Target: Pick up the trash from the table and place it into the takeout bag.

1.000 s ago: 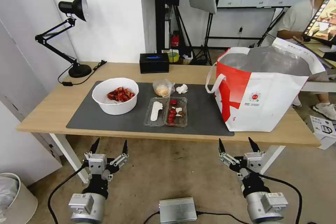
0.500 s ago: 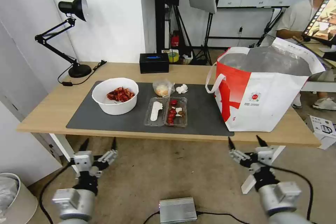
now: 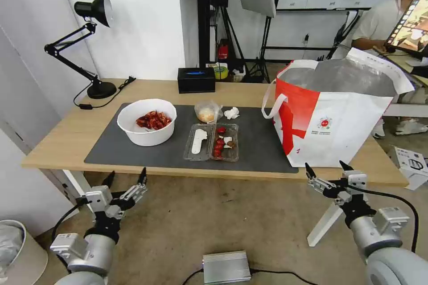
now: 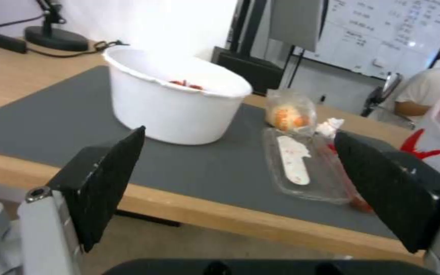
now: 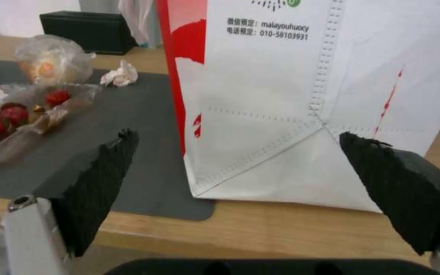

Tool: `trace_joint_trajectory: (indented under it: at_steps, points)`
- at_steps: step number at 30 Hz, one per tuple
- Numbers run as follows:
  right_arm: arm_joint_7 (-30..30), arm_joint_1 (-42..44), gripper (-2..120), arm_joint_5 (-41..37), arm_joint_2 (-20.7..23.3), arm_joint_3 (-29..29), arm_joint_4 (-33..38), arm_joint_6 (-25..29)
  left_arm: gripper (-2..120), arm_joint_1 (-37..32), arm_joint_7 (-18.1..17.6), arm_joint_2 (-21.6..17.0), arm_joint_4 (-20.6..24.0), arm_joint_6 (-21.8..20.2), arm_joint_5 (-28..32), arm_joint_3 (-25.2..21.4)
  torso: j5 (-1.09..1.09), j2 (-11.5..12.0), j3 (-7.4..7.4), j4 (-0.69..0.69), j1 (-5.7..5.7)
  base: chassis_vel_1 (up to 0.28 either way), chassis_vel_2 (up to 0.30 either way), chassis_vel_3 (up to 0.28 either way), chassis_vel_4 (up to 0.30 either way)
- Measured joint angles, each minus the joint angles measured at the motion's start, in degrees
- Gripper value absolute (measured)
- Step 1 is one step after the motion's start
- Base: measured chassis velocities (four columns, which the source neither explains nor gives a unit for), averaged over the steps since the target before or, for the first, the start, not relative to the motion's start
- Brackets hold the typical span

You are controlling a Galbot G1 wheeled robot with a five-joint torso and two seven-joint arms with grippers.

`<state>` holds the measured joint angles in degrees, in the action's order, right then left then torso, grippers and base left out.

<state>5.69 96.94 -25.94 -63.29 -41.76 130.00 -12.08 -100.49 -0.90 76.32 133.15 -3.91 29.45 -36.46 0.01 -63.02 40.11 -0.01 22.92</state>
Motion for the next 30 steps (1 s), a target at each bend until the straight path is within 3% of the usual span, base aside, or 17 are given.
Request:
trace_joint_trajectory:
  at_steps: [8, 10, 21, 23, 25, 26, 27, 30]
  points:
    - [-0.35, 0.03, 100, 0.15, 0.25, 0.31, 0.18, 0.2, 100, 1.05, 0.21, -1.95, -0.7, -0.66, 3.66, 0.48, 0.0, 0.0, 0.0, 0.0, 0.0, 0.0, 0.0, 0.0, 0.0]
    - [-0.53, 0.16, 100, 0.17, 0.36, 0.42, 0.34, 0.39, 100, 2.51, -0.47, -3.57, -0.7, -3.04, 9.53, 1.19, -0.01, 0.0, 0.0, 0.0, 0.0, 0.0, 0.0, 0.0, 0.0]
    - [-0.6, 0.45, 100, 0.02, 0.83, 0.73, 1.36, 0.6, 100, 7.96, -1.26, -8.36, -2.91, -6.75, 19.45, 3.05, -0.01, 0.0, 0.0, 0.0, 0.0, 0.0, 0.0, 0.0, 0.0]
    - [-0.59, 0.98, 100, -0.37, 1.17, 0.52, 2.05, 0.6, 100, 10.61, -1.99, -10.94, -3.91, -8.7, 25.73, 3.47, -0.01, 0.0, 0.0, 0.01, 0.0, 0.0, 0.0, 0.0, 0.0]
    - [-0.59, 1.04, 100, -0.53, 1.25, 0.46, 2.14, 0.6, 100, 11.22, -2.26, -11.39, -3.97, -9.31, 27.33, 3.61, -0.01, 0.0, 0.0, 0.01, 0.0, 0.0, 0.0, 0.0, 0.0]
    - [-0.59, 1.03, 100, -1.01, 1.56, 0.13, 2.27, 0.59, 100, 12.97, -3.41, -12.46, -4.05, -10.91, 31.49, 4.2, -0.01, 0.0, 0.0, 0.0, 0.0, 0.0, 0.0, 0.0, 0.0]
    - [-0.59, 1.03, 100, -1.01, 1.56, 0.13, 2.27, 0.59, 100, 12.97, -3.41, -12.46, -4.05, -10.91, 31.49, 4.2, -0.01, 0.0, 0.0, 0.0, 0.0, 0.0, 0.0, 0.0, 0.0]
    - [-0.26, 0.63, 100, -1.74, 2.49, -0.35, 2.27, 0.51, 100, 16.42, -6.4, -13.87, -4.25, -13.4, 38.82, 6.45, 0.0, 0.0, 0.0, 0.0, 0.0, 0.0, 0.0, 0.0, 0.0]
